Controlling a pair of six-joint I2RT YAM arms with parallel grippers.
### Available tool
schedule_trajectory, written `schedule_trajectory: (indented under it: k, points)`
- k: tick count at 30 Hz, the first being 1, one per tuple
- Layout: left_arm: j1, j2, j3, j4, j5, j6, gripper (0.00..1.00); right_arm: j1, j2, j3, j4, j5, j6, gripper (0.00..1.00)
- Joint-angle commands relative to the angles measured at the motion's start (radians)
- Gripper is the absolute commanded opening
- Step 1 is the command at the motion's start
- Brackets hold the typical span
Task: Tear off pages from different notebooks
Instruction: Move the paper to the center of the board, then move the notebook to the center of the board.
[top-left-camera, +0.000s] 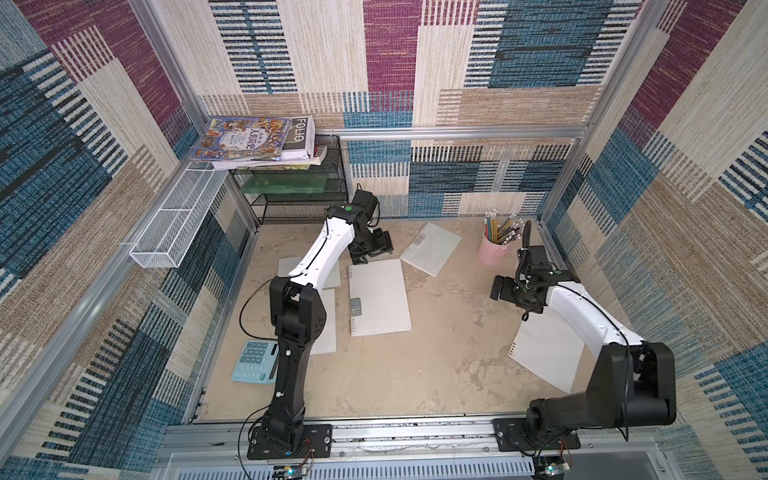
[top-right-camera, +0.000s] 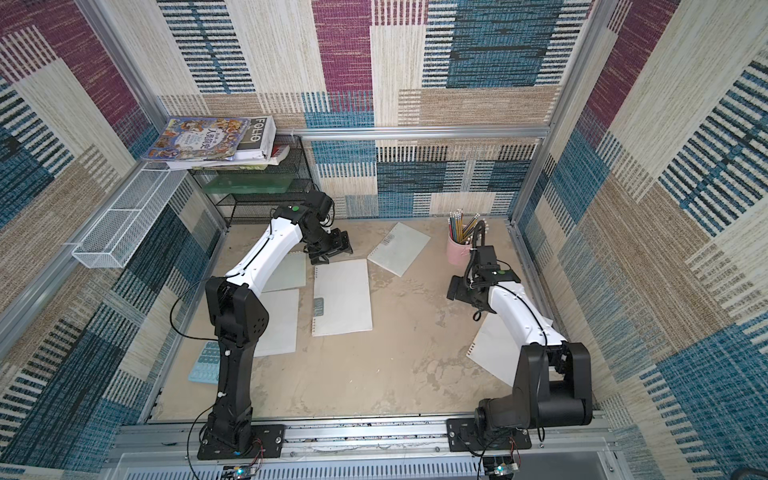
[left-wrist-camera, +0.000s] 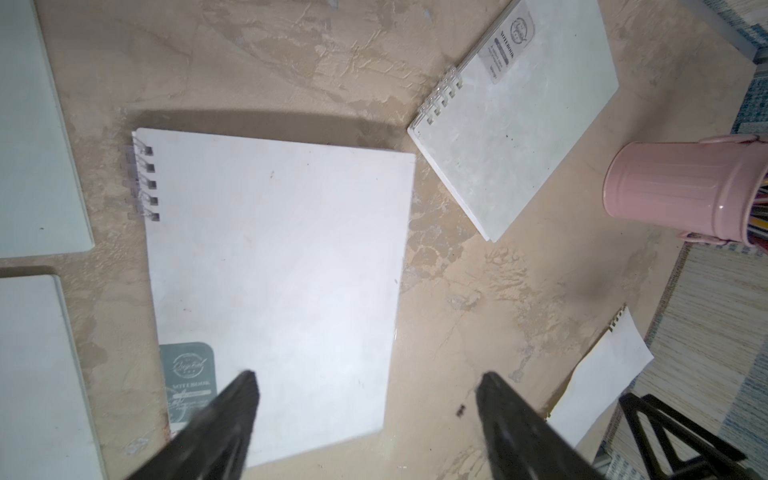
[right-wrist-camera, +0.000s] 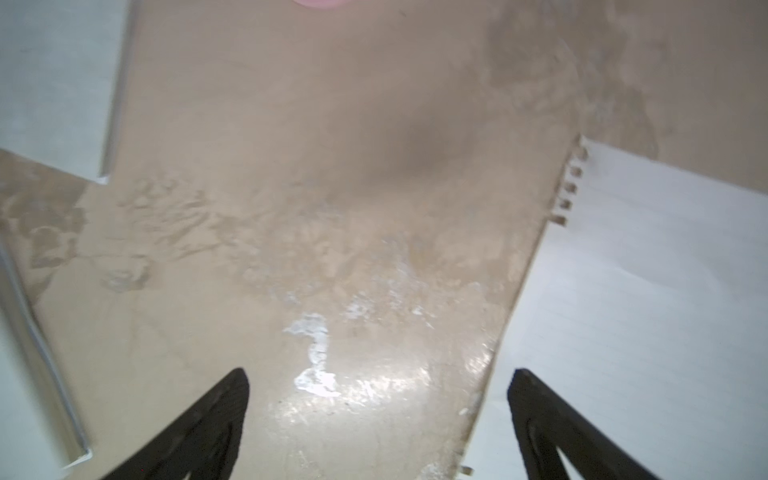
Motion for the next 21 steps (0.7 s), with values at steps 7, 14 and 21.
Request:
schedule_trajectory:
  k: [7,14,21]
  points:
    - [0.001,-0.373,-0.546,0.206,-0.057,-0.021,0.99,0.370,0.240,0.190,0.178,-0.116,-0.092,1.00]
    - [-0.200,-0.514,-0.942,0.428,0.075,-0.179,1.00,0.322,0.600,0.574,0.115,-0.083,-0.150,1.00]
    - [-0.274,-0.390,-0.963,0.532,0.121,-0.224,0.99,0.284,0.919,1.017,-0.005,-0.057,-0.200,1.00]
